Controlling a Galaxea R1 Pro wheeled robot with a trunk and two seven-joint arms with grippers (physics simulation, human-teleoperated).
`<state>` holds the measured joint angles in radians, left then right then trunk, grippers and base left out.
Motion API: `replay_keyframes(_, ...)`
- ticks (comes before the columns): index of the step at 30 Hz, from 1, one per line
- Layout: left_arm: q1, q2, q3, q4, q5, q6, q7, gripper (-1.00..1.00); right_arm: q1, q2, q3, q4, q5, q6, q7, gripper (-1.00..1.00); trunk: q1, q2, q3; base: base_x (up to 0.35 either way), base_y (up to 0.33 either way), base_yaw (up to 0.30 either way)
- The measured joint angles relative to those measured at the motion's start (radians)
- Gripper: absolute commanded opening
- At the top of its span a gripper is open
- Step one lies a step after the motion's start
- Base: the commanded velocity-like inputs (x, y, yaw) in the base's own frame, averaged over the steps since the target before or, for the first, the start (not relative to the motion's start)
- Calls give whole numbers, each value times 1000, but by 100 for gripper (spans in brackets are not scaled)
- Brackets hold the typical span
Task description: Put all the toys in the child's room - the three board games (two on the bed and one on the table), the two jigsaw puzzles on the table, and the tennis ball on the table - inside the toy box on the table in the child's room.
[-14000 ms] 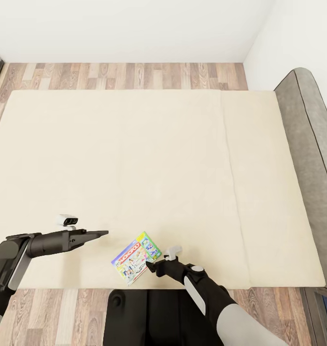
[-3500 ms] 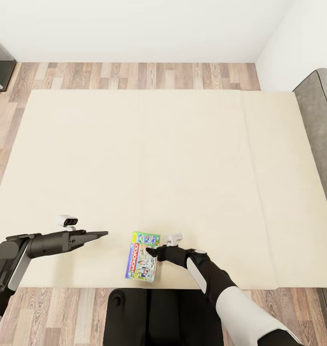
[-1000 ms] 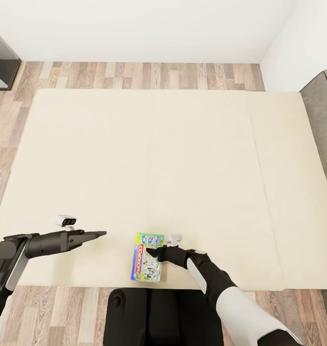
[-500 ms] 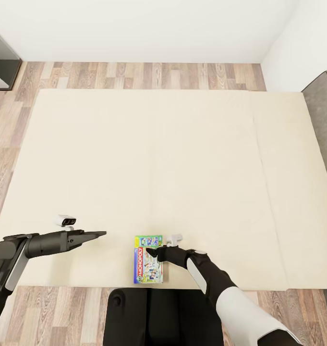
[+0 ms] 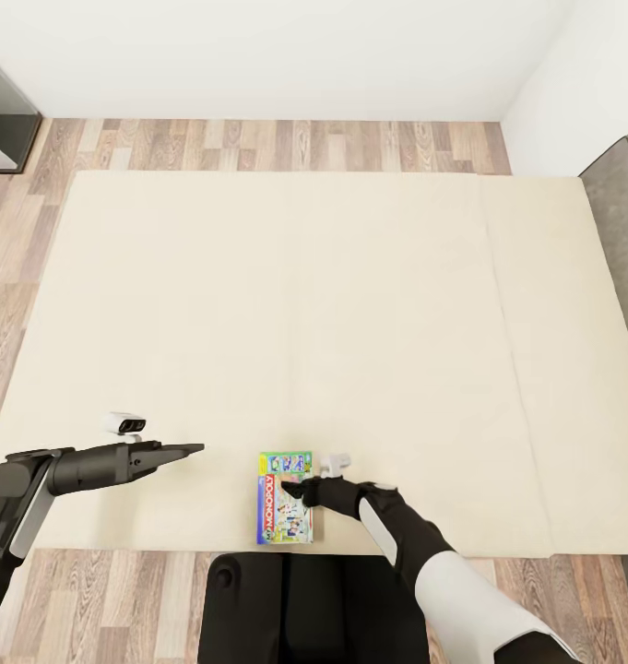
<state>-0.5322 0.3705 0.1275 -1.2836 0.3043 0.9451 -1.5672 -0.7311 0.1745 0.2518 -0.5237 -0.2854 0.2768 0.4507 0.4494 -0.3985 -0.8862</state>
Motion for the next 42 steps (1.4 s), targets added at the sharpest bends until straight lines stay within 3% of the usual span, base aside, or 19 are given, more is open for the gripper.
replay_keyframes(42, 0, 0, 0, 0, 0, 0, 0, 100, 5, 0, -22, 18, -1, 34, 2, 100, 0, 0, 0, 0, 0, 0)
